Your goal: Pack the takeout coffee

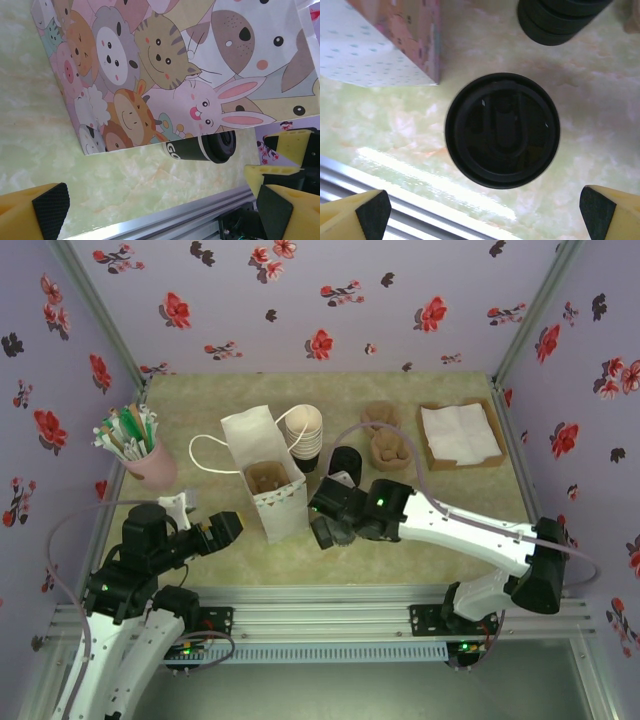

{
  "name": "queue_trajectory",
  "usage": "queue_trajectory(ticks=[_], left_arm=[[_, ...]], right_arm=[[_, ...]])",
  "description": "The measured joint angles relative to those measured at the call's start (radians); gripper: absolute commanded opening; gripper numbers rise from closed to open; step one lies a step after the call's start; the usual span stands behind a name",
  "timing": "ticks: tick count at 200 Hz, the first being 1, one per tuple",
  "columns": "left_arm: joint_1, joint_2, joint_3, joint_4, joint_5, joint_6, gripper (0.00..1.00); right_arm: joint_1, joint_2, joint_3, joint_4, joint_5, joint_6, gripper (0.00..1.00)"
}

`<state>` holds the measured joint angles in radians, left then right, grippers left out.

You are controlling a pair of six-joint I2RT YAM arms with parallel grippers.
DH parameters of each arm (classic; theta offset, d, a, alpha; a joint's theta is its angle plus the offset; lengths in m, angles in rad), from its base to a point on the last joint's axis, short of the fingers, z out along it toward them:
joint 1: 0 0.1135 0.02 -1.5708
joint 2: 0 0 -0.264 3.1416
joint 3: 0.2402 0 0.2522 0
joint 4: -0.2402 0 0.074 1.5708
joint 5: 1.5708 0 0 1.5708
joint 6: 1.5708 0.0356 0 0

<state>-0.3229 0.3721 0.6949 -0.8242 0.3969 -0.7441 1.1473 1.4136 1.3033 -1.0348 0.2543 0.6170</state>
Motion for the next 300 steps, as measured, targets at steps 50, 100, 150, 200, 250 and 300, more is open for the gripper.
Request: queue_trajectory(ticks=[50,100,150,200,250,300], left_arm=[[0.000,0.002,0.000,0.000,0.007,0.008,0.99],[0.000,0.002,0.000,0.000,0.008,0.018,0.99],[0.000,0.002,-0.010,0.001,0.011,0.018,0.99],[0.000,0.009,-0.011,0.008,0.014,0.018,0.99],[0.000,0.012,-0.021,0.018,0.014,0.018,0.99],[0.000,0.013,-0.022,0.020,0.014,0.018,0.99]], right_arm=[[-0.060,0.012,0.011,-0.013,-0.108,-0.051,0.99],[-0.081,0.050,0.017,-0.044,-0.058,-0.080,0.99],[-0.092,-0.011,0.002,-0.006,0.061,-0.095,0.99],[-0.113,-0.061,-0.012,0.020,0.065,-0.139,0.97],[-0.175,-0.012,-0.018,0.024,-0.101,-0.172,0.89],[-0.175,0.094,0.000,-0.011,-0.142,-0.181,0.86]])
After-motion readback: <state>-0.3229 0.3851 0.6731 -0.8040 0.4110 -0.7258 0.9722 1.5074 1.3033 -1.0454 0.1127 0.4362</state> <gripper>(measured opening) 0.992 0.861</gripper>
